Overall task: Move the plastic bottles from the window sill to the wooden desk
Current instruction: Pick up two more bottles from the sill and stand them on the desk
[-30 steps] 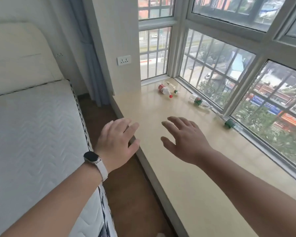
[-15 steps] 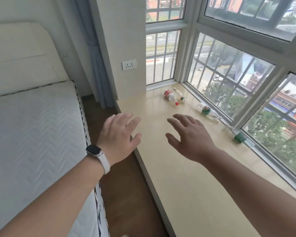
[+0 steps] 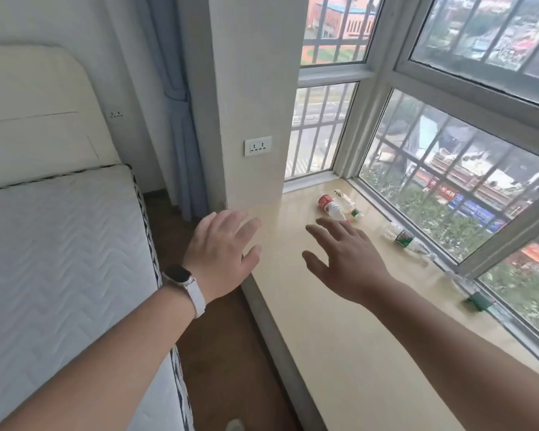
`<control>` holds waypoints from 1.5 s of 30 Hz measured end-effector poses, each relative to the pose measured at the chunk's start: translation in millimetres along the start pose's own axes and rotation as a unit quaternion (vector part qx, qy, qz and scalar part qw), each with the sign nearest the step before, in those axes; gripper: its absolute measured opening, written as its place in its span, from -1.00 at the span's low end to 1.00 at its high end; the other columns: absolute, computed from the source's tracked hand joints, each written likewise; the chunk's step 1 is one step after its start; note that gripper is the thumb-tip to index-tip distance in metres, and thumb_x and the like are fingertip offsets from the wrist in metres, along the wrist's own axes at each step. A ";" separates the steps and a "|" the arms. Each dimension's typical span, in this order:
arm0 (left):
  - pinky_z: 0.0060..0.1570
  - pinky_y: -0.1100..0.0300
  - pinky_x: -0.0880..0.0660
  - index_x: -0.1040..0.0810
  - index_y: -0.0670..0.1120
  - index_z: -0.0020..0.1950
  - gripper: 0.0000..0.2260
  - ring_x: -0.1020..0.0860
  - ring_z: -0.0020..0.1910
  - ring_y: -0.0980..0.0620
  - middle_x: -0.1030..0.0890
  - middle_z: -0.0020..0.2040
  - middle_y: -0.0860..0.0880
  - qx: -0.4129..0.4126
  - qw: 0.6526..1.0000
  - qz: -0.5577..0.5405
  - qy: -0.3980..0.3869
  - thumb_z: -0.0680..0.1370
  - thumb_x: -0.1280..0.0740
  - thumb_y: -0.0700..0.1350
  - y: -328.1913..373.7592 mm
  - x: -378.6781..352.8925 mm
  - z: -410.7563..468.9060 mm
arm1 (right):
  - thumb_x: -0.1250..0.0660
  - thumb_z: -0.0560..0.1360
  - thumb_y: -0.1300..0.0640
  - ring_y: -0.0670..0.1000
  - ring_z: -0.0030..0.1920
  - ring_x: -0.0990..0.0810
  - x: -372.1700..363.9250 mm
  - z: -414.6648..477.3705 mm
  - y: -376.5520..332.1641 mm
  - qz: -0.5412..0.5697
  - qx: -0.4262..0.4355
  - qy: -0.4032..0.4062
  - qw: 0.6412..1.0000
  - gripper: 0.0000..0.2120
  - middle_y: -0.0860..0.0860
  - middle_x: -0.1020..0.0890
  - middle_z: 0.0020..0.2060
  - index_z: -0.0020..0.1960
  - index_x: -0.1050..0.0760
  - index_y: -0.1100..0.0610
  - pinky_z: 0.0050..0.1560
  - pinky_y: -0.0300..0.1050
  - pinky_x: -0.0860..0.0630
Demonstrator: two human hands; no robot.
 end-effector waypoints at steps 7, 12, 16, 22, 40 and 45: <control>0.29 -0.18 -0.39 -0.55 -0.08 0.30 -0.57 -0.51 0.27 -0.21 -0.57 0.26 -0.15 -0.016 1.000 -0.018 -0.013 0.53 -0.18 0.08 -73.6 -14.7 47.3 | -0.13 0.51 -0.22 0.19 0.27 -0.48 -12.7 76.0 -19.5 -0.016 -0.017 0.014 1.000 -0.47 0.06 -0.53 0.29 0.34 -0.47 0.06 0.19 0.13 -0.44; 0.29 -0.17 -0.38 -0.56 -0.08 0.29 -0.56 -0.52 0.27 -0.21 -0.57 0.27 -0.15 -0.010 1.000 -0.014 -0.025 0.52 -0.19 0.10 -105.7 -18.1 66.0 | -0.10 0.52 -0.24 0.18 0.31 -0.45 -16.6 110.5 -26.1 -0.015 -0.021 0.011 1.000 -0.45 0.05 -0.51 0.32 0.36 -0.45 0.04 0.21 0.12 -0.41; 0.29 -0.16 -0.38 -0.55 -0.08 0.30 -0.56 -0.52 0.27 -0.20 -0.57 0.27 -0.14 -0.017 0.999 -0.013 -0.024 0.52 -0.19 0.10 -119.7 -18.5 84.2 | -0.12 0.51 -0.23 0.19 0.29 -0.47 -16.8 134.6 -24.5 -0.007 -0.022 0.030 0.999 -0.47 0.06 -0.52 0.31 0.34 -0.47 0.05 0.20 0.12 -0.42; 0.31 -0.15 -0.37 -0.55 -0.08 0.29 -0.57 -0.51 0.28 -0.20 -0.57 0.28 -0.14 -0.021 0.999 -0.005 -0.035 0.52 -0.18 0.10 -136.0 -39.5 115.6 | -0.11 0.52 -0.24 0.20 0.27 -0.48 -34.7 168.8 -1.4 -0.002 -0.028 0.028 0.999 -0.47 0.06 -0.53 0.29 0.33 -0.47 0.05 0.20 0.13 -0.42; 0.31 -0.11 -0.37 -0.53 -0.05 0.32 -0.57 -0.50 0.29 -0.15 -0.56 0.30 -0.09 -0.091 0.992 0.016 -0.085 0.53 -0.18 0.09 -127.3 -160.9 320.0 | -0.12 0.50 -0.21 0.17 0.19 -0.53 -109.9 298.0 150.4 0.054 -0.108 0.025 0.992 -0.49 0.05 -0.57 0.22 0.28 -0.51 0.07 0.15 0.08 -0.44; 0.30 -0.08 -0.31 -0.53 -0.06 0.32 -0.56 -0.49 0.30 -0.15 -0.55 0.31 -0.11 -0.134 0.987 0.008 -0.091 0.52 -0.19 0.08 -105.4 -187.8 361.1 | -0.11 0.51 -0.22 0.16 0.22 -0.51 -120.8 308.4 188.2 0.066 -0.140 0.017 0.988 -0.47 0.06 -0.55 0.25 0.31 -0.49 0.07 0.17 0.07 -0.42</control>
Point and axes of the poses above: each hand's wrist, its own z-axis towards the middle knuckle, its own x-axis out of the back of the hand, y = z × x, the point moved 6 cm from there along z, towards the middle knuckle
